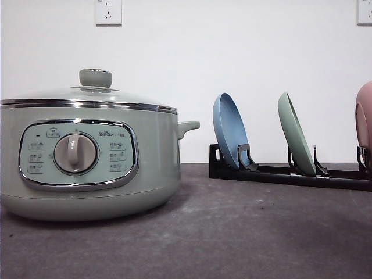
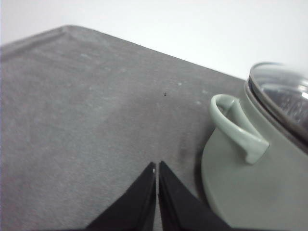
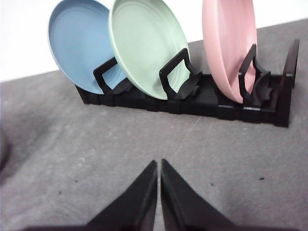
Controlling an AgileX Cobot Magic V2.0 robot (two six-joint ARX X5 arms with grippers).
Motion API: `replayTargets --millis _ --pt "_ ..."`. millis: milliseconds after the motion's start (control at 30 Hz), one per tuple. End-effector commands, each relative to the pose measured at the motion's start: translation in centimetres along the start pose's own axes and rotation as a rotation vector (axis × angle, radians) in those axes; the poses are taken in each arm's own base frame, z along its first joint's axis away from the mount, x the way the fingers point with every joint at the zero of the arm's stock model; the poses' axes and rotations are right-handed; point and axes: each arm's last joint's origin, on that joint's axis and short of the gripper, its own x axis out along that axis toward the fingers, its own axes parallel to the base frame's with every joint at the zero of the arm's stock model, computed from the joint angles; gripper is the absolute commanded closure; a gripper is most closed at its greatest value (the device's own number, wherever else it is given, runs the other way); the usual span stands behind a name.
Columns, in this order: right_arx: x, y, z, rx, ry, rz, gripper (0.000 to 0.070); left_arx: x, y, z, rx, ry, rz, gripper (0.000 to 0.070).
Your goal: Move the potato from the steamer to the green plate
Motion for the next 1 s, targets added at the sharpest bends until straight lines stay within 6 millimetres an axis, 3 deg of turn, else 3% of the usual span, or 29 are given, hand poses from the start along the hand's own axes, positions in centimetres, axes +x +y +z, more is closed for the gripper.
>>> replayTargets --millis 0,333,600,967 --pt "0.0 0.0 0.0 0.082 -0.004 0.003 0.07 0.1 0.1 -0.2 -0.078 0.006 0.008 0.07" --pt "-0.3 0.4 1.1 0.15 -0.037 0.036 0.07 -0.7 -0.8 1.8 -0.15 -0.004 -0.107 0.0699" --pt "-2.1 1.9 5.1 0.125 -0.158 0.08 0.07 -2.2 -1.9 5.2 -0.15 -0.007 -0.122 0.0698" --pt "-3.8 4.1 11.5 0.013 -0.141 0.098 0.07 -3.3 -4.7 12.8 -0.001 0.051 -0.241 0.0698"
